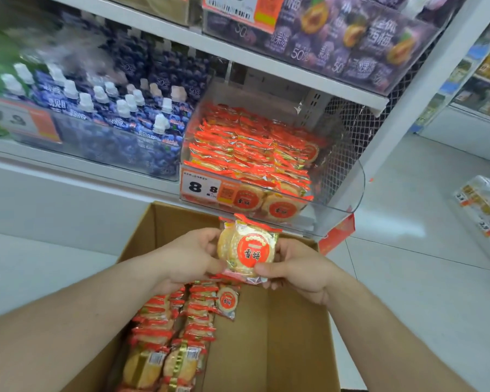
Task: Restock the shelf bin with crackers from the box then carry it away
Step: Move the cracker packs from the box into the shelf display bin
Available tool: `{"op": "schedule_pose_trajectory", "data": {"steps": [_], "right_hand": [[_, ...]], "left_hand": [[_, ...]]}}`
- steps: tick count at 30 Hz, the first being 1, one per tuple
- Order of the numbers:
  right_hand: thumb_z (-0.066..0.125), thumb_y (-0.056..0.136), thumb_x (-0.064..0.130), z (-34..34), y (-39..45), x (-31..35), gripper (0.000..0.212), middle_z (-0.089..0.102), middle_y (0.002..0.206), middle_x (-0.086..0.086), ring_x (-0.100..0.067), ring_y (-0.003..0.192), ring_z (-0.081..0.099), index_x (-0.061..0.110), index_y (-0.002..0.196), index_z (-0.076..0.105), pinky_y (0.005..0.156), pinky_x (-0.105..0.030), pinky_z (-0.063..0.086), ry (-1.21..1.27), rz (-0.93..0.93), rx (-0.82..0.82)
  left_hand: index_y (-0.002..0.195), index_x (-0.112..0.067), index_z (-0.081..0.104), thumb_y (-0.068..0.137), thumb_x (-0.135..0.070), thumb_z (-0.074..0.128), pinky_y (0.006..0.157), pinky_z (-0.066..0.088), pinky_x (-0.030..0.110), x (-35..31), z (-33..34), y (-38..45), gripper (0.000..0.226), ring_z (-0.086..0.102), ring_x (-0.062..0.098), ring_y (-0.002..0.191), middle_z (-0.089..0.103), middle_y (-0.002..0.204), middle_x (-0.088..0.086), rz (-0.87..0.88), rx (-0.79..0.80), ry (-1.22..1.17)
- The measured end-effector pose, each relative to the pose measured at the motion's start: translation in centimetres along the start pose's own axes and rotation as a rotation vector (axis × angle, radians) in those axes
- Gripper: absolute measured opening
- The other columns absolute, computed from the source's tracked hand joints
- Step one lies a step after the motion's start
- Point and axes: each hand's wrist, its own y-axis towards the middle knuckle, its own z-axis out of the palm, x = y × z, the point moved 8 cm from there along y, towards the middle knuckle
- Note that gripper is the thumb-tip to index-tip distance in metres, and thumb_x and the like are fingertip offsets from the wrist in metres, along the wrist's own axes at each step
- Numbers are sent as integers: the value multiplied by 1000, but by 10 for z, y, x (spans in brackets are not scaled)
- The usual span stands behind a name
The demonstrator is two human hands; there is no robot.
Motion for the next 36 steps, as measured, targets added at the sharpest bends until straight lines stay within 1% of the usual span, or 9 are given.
{"op": "schedule_pose_trajectory", "data": {"steps": [6, 12, 17, 22, 24, 27, 31, 34, 36], "right_hand": [[79, 75, 2, -9, 1, -3, 57, 72, 81, -4, -19, 62, 63, 12, 120, 46, 56, -27, 48, -29, 38, -117], [83, 72, 6, -8, -1, 0, 60, 73, 84, -4, -18, 66, 67, 17, 120, 48, 61, -31, 52, -83, 39, -149], [88, 54, 39, -28, -12, 23, 77, 64, 88, -1, -11, 73, 62, 31, 120, 50, 75, -42, 55, -365, -66, -332], [77, 56, 50, -25, -37, 67, 80, 51, 120, 15, 6, 108, 47, 25, 129, 53, 94, -10, 37, -718, -497, -499], [74, 59, 51, -14, -38, 72, 79, 52, 127, 12, 0, 119, 45, 23, 130, 53, 102, -14, 33, -826, -566, -508], [75, 68, 38, -13, -38, 74, 60, 62, 115, 17, -2, 108, 55, 29, 124, 57, 94, -20, 43, -775, -553, -530], [83, 71, 12, -38, -49, 93, 44, 65, 92, 21, 14, 86, 58, 23, 110, 65, 75, -4, 40, -615, -514, -571], [82, 70, 9, -86, -68, 130, 37, 60, 78, 22, 15, 74, 56, 23, 99, 64, 66, -2, 36, -662, -514, -825], [80, 72, 17, -113, -70, 154, 34, 61, 78, 13, -1, 79, 60, 23, 101, 64, 68, -13, 39, -815, -483, -980]], "left_hand": [[132, -21, 51, 76, 21, 43, 102, 47, 48, -6, 9, 0, 70, 65, 25, 111, 71, 115, 6, -8, 85, -97], [125, -20, 53, 80, 5, 71, 87, 57, 40, -12, 14, -1, 55, 70, 20, 100, 71, 111, 5, 26, 39, -115], [132, -29, 47, 79, -15, 76, 89, 56, 34, -37, -1, -3, 63, 66, 8, 100, 66, 115, -9, 224, -145, 335], [135, -37, 39, 86, -19, 67, 91, 52, 34, -75, 0, -15, 59, 59, 8, 107, 60, 122, -12, 430, -208, 685], [138, -39, 37, 87, -17, 64, 98, 46, 33, -84, 6, -18, 62, 53, 9, 117, 54, 131, -11, 485, -188, 786], [139, -37, 35, 89, -18, 62, 103, 38, 25, -96, 13, -24, 60, 44, 7, 123, 49, 134, -14, 572, -200, 878], [151, -35, 18, 94, -26, 56, 106, 25, 12, -109, 9, -30, 69, 36, 3, 130, 33, 147, -17, 652, -322, 834], [154, -31, 4, 97, -25, 49, 105, -7, 5, -116, -2, -28, 73, 8, 4, 145, 10, 160, -14, 682, -447, 915], [154, -31, 0, 98, -24, 45, 110, -15, 19, -116, -9, -20, 72, -7, 10, 148, -1, 162, -11, 647, -514, 1010]]}}
